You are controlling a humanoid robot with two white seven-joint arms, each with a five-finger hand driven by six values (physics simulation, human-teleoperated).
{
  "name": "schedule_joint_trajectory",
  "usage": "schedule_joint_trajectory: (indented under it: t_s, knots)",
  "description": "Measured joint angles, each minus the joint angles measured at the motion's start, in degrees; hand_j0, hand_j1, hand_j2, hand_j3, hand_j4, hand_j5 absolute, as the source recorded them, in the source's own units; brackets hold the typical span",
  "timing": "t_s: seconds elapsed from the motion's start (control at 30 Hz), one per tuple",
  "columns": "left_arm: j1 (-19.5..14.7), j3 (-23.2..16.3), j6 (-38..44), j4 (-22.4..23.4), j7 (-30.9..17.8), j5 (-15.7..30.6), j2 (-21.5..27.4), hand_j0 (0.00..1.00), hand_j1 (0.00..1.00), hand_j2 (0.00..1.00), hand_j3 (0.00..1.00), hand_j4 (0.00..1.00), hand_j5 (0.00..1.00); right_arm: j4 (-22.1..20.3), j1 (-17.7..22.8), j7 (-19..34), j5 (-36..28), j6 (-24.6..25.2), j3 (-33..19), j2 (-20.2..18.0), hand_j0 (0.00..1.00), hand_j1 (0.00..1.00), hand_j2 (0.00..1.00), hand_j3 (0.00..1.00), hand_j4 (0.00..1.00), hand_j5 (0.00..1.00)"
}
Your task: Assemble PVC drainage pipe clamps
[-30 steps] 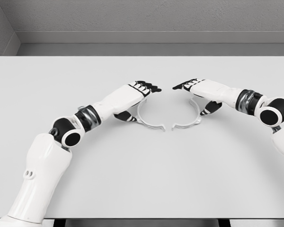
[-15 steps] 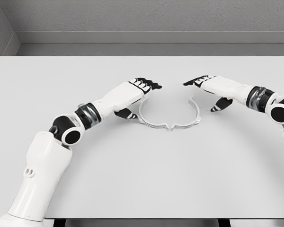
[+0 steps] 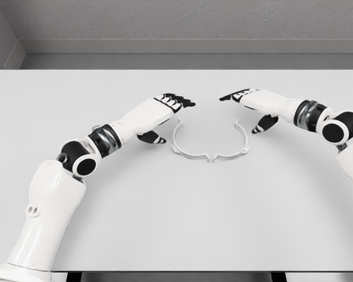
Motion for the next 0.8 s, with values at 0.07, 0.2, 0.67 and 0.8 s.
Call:
schedule_joint_trajectory:
  t_s: [0.07,0.2,0.67,0.8]
  knots:
    - [0.2,-0.2,-0.1,-0.2,0.0,0.0,0.0,1.0,1.0,1.0,1.0,1.0,1.0,0.5,0.0,0.0,0.0,0.0,0.1,0.2,1.0,1.0,1.0,1.0,1.0,1.0]
    - [0.4,-0.3,-0.4,-0.6,0.0,0.1,0.0,1.0,1.0,1.0,1.0,1.0,1.0,1.1,0.0,0.0,0.0,0.0,0.2,0.3,1.0,1.0,1.0,1.0,1.0,1.0]
    - [0.4,-0.5,-0.5,-0.8,0.0,0.2,-0.1,1.0,1.0,1.0,1.0,1.0,1.0,0.8,-0.1,-0.1,-0.1,0.1,0.7,1.4,1.0,1.0,1.0,1.0,1.0,1.0]
    - [0.4,0.4,-0.6,-1.3,0.0,0.6,0.6,1.0,1.0,1.0,1.0,1.0,1.0,0.7,-0.1,-0.1,-0.2,0.1,0.7,1.8,1.0,1.0,1.0,1.0,1.0,1.0]
